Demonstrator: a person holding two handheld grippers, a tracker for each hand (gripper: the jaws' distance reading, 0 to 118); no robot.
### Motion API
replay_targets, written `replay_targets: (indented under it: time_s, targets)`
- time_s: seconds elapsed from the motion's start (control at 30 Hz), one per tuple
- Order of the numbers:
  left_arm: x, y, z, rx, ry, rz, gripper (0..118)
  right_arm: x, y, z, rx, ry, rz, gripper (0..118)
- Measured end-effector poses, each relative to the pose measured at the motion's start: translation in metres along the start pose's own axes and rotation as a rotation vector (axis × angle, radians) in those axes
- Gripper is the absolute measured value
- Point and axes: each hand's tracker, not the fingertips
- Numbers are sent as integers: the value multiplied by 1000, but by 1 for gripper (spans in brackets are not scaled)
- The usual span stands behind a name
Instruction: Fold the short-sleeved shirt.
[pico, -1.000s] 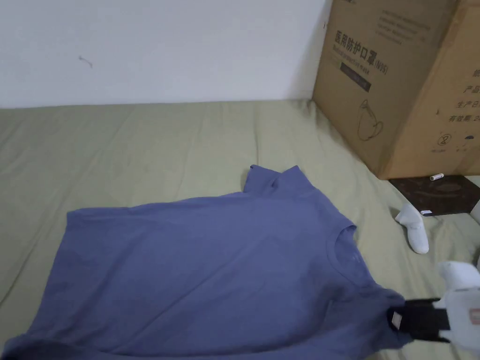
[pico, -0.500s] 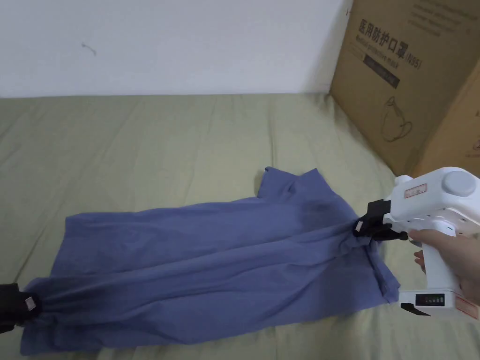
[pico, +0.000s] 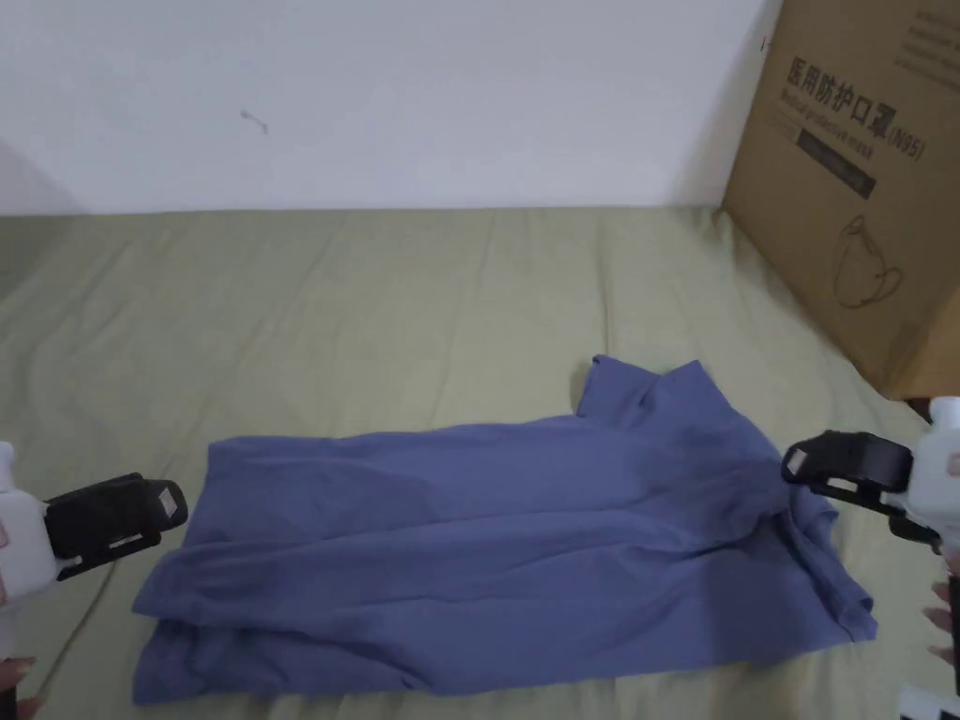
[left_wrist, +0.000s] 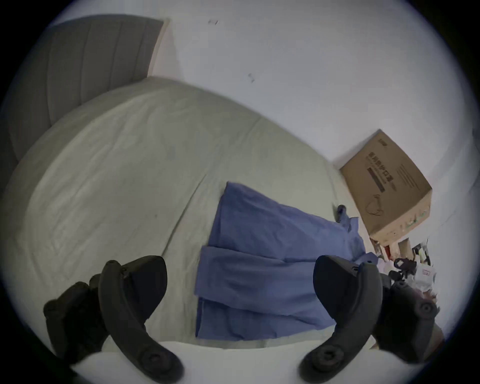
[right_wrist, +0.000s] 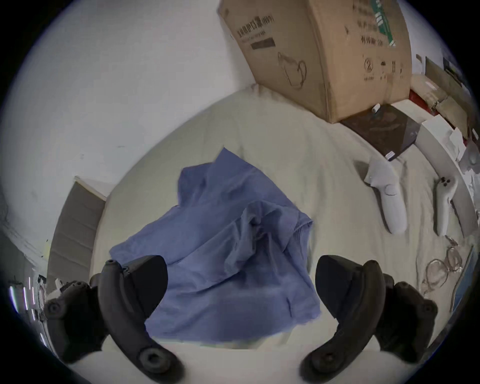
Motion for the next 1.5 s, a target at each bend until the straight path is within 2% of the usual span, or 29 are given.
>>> replay_targets:
  time_s: [0.07,0.1,0.13,0.17,0.2,0.23,0.27,0.33,0.4,0.47,0.53,0.57,0.6,0.67,0.7,0.73,0.83,0.9,0.93,0.97,1.07,1.1,1.13,1.17,1.23,1.27,1.33,1.37,1.5]
  targets:
    - [9,-13,24,31,27,-90,113,-9,-22,29,35,22,47,113]
    - [13,-23,37,41,28,-128,105,-18,-34,46,48,47,70,112]
    - [17,-35,52,64,3,-172,86,-25,-48,59,76,61,89,106]
    - [21,-47,65,89,3,-203,37,-30,-60,72,107,71,105,88]
    - [26,-53,77,123,15,-236,0,-35,-71,84,137,89,107,57]
    - [29,-63,84,103,37,-257,0,-42,-80,93,158,116,115,18]
    - [31,-72,90,104,84,-280,0,-47,-87,101,176,129,121,0]
    - [36,-80,96,54,54,-259,0,-55,-96,108,199,135,153,0]
    - [37,-85,89,-15,110,-251,0,-66,-100,113,206,154,202,0]
    - [29,-75,64,-102,100,-246,0,-73,-101,110,198,144,263,0]
    - [18,-76,34,-179,133,-179,1,-79,-100,108,177,145,289,0]
    - [14,-66,24,-196,134,-156,13,-82,-100,107,163,147,302,0]
    - [8,-64,10,-211,151,-127,38,-80,-99,105,153,150,310,0]
    - [-3,-65,-21,-262,193,-113,111,-83,-100,106,147,149,326,0]
    - [-5,-65,-36,-274,216,-115,118,-83,-101,107,148,147,334,0]
    - [-9,-67,-47,-252,208,-123,113,-85,-104,110,144,145,342,0]
    - [-10,-75,-79,-349,310,-178,112,-84,-107,110,124,130,346,0]
    - [-4,-90,-95,-426,272,-222,110,-78,-109,109,118,110,345,0]
    - [6,-95,-91,-390,332,-335,105,-76,-110,108,119,92,346,0]
    - [17,-92,-82,-331,302,-392,84,-72,-109,107,124,62,342,0]
    - [36,-97,-68,-272,215,-460,4,-50,-103,95,114,-1,280,0]
    - [43,-89,-55,-259,209,-492,4,-43,-99,90,102,-4,261,0]
    - [44,-84,-48,-252,130,-476,4,-25,-94,77,93,-5,246,0]
    - [44,-80,-41,-240,131,-448,4,-16,-90,67,89,-22,244,22]
    - [40,-72,-28,-222,151,-421,4,-2,-79,44,46,-73,239,99]
    - [37,-68,-22,-201,159,-408,4,6,-71,28,-27,-93,225,118]
    - [31,-62,-13,-198,145,-373,4,21,-60,0,-75,-137,201,117]
    - [32,-61,-7,-199,147,-364,4,24,-51,-16,-93,-151,151,117]
    - [32,-61,-8,-225,142,-330,4,50,-29,-78,-202,-243,47,117]
